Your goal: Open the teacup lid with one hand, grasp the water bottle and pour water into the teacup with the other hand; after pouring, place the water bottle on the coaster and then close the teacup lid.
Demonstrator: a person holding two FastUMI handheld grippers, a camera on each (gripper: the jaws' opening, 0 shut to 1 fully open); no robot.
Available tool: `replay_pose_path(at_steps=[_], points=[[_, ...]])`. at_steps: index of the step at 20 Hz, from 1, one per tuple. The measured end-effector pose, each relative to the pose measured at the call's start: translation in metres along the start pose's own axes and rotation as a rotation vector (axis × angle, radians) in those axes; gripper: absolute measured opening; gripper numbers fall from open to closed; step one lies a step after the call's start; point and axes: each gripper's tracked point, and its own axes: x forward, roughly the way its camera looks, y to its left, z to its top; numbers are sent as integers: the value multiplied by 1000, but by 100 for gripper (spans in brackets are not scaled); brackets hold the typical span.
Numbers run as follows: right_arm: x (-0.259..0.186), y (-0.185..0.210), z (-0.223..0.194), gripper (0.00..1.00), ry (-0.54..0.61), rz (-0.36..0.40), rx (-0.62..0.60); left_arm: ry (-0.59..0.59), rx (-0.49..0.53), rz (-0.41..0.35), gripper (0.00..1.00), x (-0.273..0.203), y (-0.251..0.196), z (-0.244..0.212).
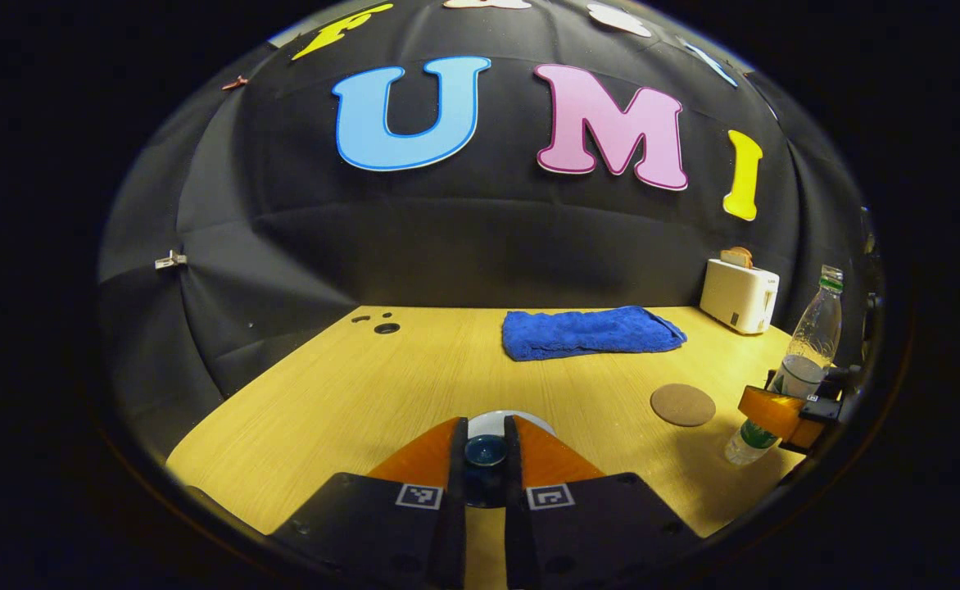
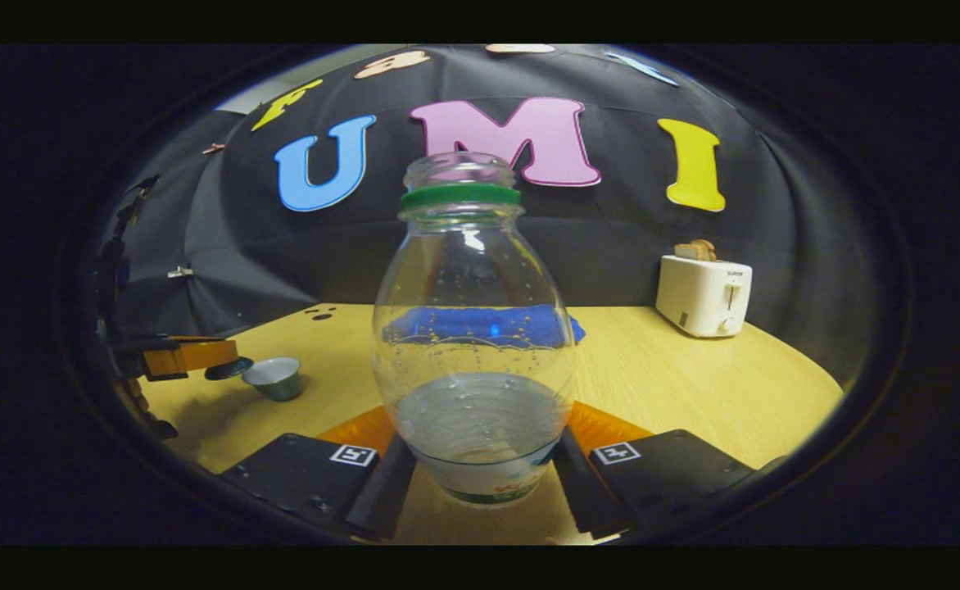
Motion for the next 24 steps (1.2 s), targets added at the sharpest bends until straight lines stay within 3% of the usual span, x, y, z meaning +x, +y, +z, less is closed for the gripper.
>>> replay_pose_path(at_steps=[2, 3, 6, 14, 19, 20, 24], points=[[1, 0, 1, 75, 18, -7, -30, 6, 0, 5, 23, -5, 3, -4], [2, 2, 1, 78, 37, -5, -62, 6, -4, 9, 19, -8, 6, -4], [5, 4, 18, 75, 31, 1, -134, -2, -15, 29, 23, -14, 16, -3], [44, 12, 51, 75, -18, -31, -612, -36, -49, 52, 23, -26, 53, 10], [59, 42, 60, 75, -76, -25, -833, -42, -41, 41, 23, -24, 71, 15], [62, 49, 57, 79, -78, -15, -863, -43, -43, 37, 23, -24, 74, 17], [75, 70, 56, 75, -107, -16, -1007, -40, -55, 20, 23, -19, 83, 16]])
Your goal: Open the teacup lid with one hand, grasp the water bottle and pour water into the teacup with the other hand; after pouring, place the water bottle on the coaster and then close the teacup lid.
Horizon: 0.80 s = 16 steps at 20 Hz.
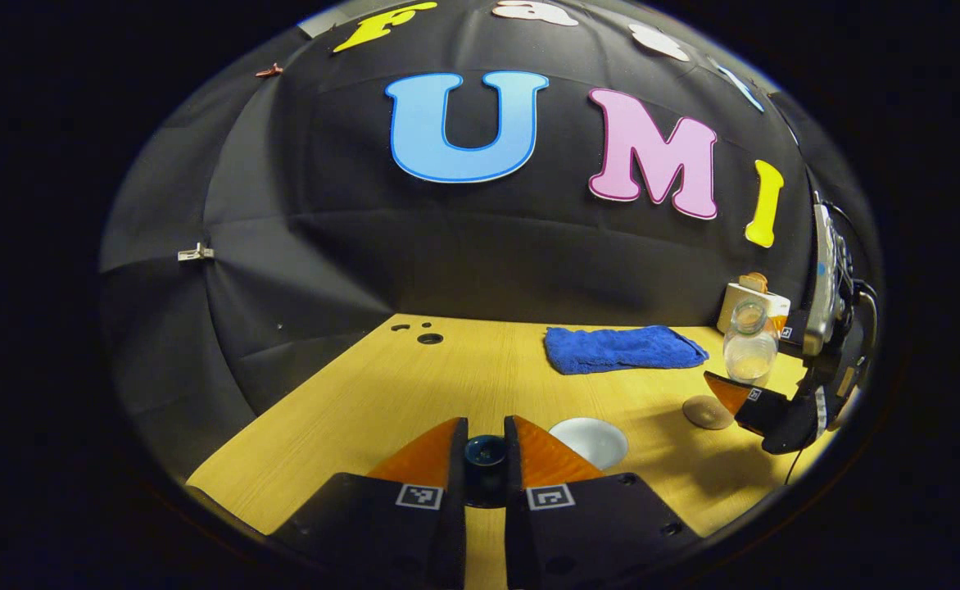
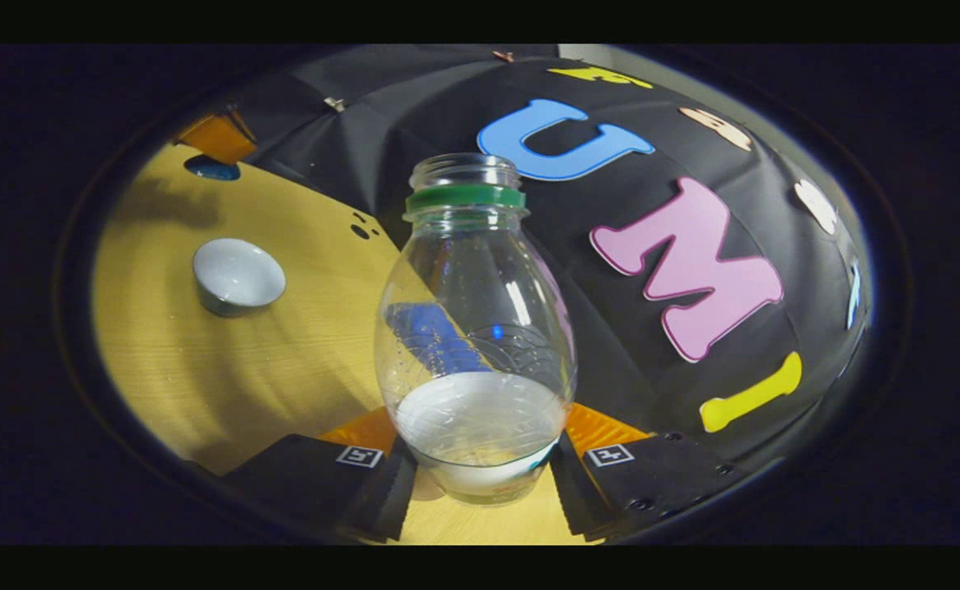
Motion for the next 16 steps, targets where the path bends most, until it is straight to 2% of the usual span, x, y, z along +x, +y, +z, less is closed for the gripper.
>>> replay_pose_path(at_steps=[5, 9, 16], points=[[17, 17, 11, 75, -22, 20, -76, 17, -10, -14, 23, 8, 13, -10], [37, 30, 16, 75, -37, 22, -186, 29, -14, -23, 23, 18, 25, -16], [46, 40, 17, 75, -61, -6, -310, 24, -7, -37, 23, 23, 34, -14]])
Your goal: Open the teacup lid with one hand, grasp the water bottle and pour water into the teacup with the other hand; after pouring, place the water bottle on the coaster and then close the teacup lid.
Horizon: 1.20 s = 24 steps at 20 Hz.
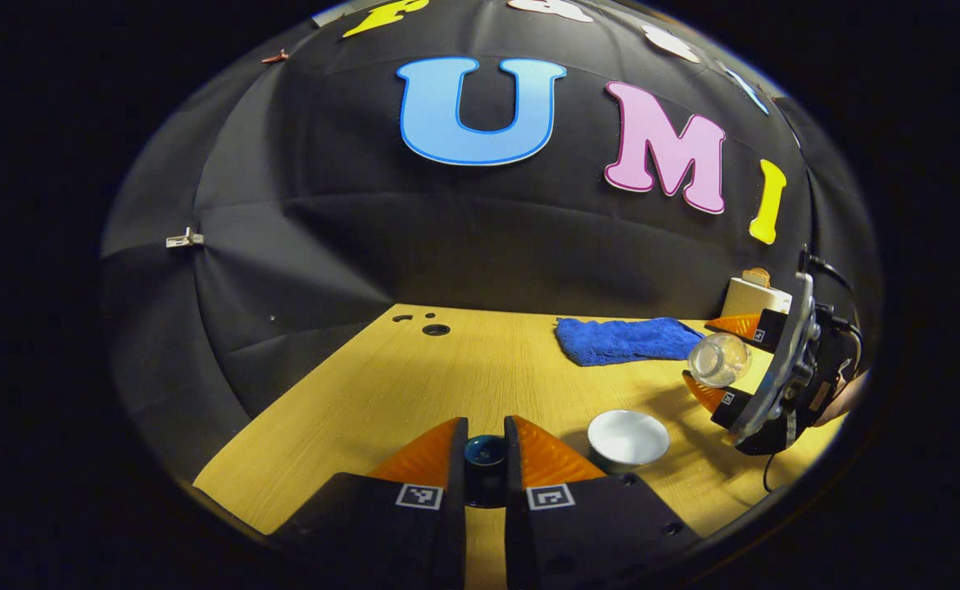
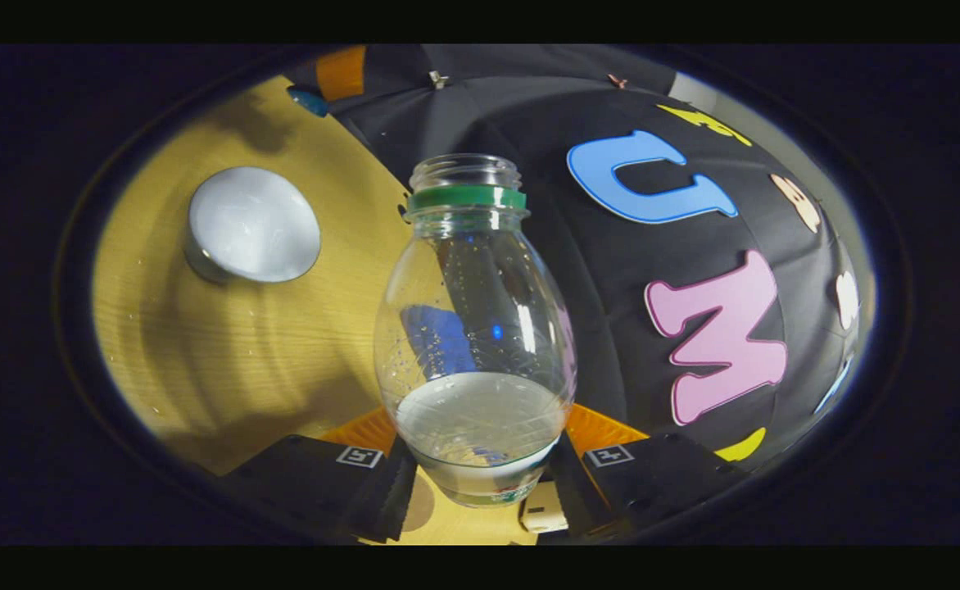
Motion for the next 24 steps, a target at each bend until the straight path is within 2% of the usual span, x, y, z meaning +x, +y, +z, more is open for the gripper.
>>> replay_pose_path(at_steps=[15, 21, 22, 24], points=[[19, 8, 1, 75, -49, -39, -219, 4, 9, -24, 23, -1, 7, -2], [30, 7, 13, 74, -102, -44, -292, 10, 6, -23, 23, -1, 10, -4], [31, 7, 15, 74, -114, -41, -308, 9, 7, -24, 27, -2, 11, -3], [31, 5, 22, 74, -147, -47, -350, 8, 8, -27, 23, -1, 12, -3]])
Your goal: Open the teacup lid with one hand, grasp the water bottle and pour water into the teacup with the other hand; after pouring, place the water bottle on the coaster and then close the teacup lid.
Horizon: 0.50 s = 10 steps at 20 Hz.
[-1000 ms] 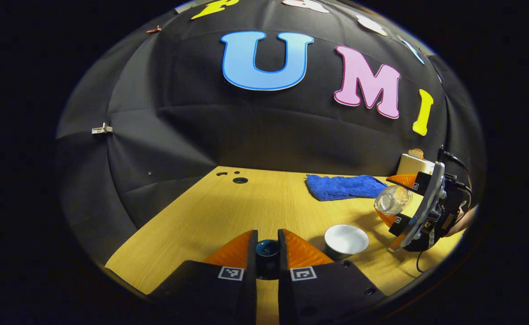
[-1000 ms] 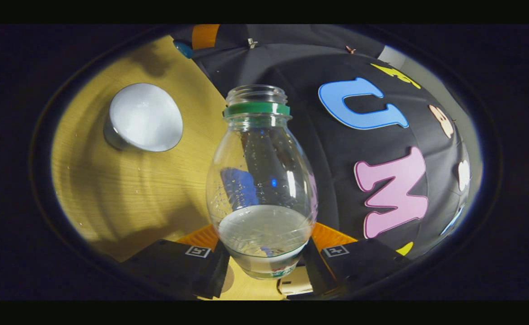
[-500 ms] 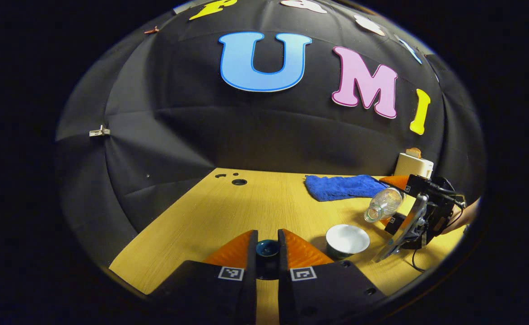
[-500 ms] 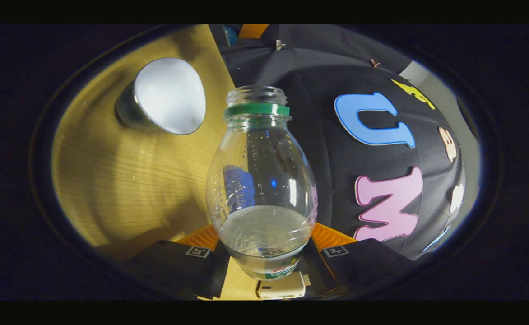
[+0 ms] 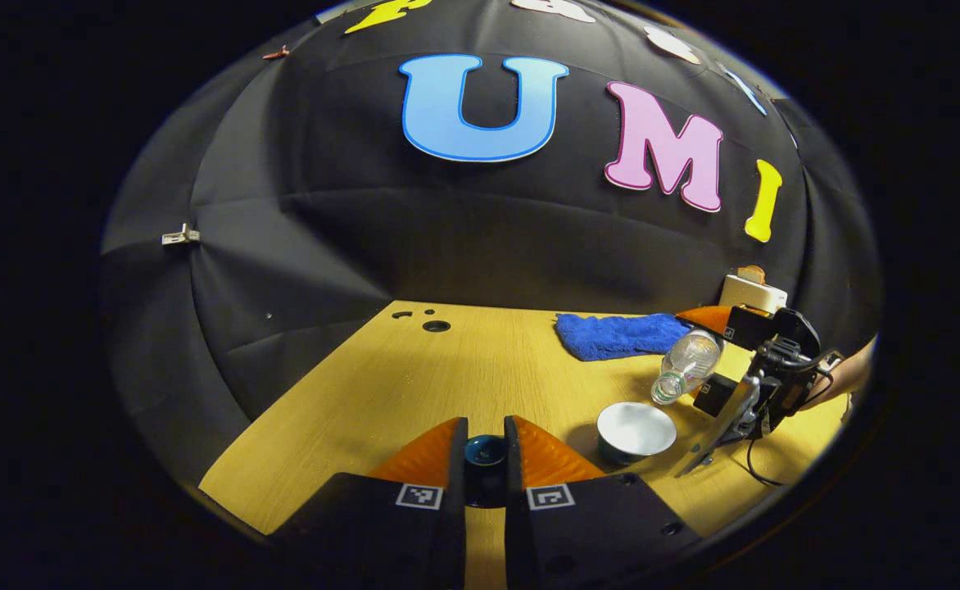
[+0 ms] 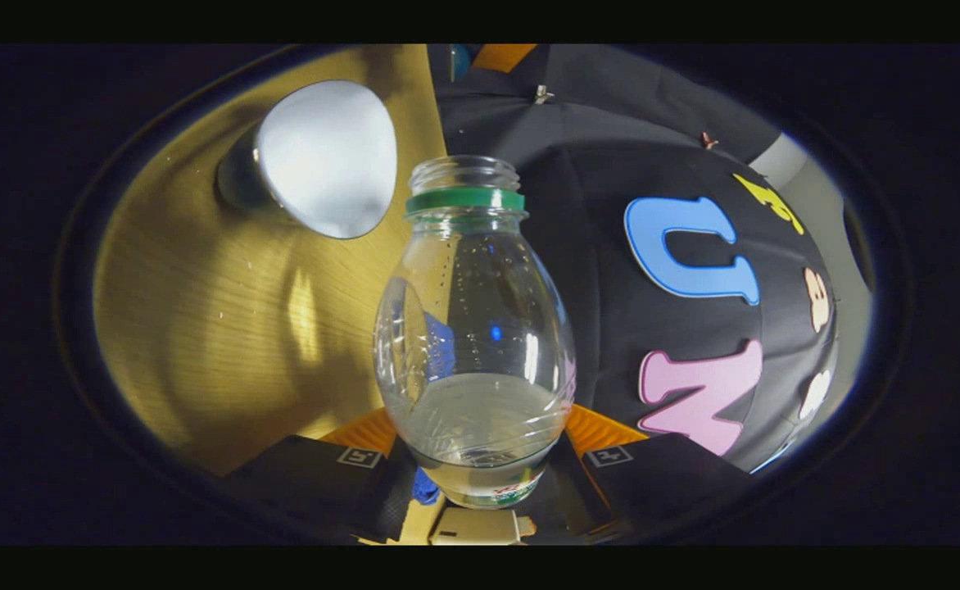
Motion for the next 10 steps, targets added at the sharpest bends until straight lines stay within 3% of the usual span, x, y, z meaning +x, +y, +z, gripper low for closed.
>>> replay_pose_path(at_steps=[10], points=[[7, -4, 4, 74, -51, -10, -94, 7, -6, 6, 23, -3, 2, -3]])
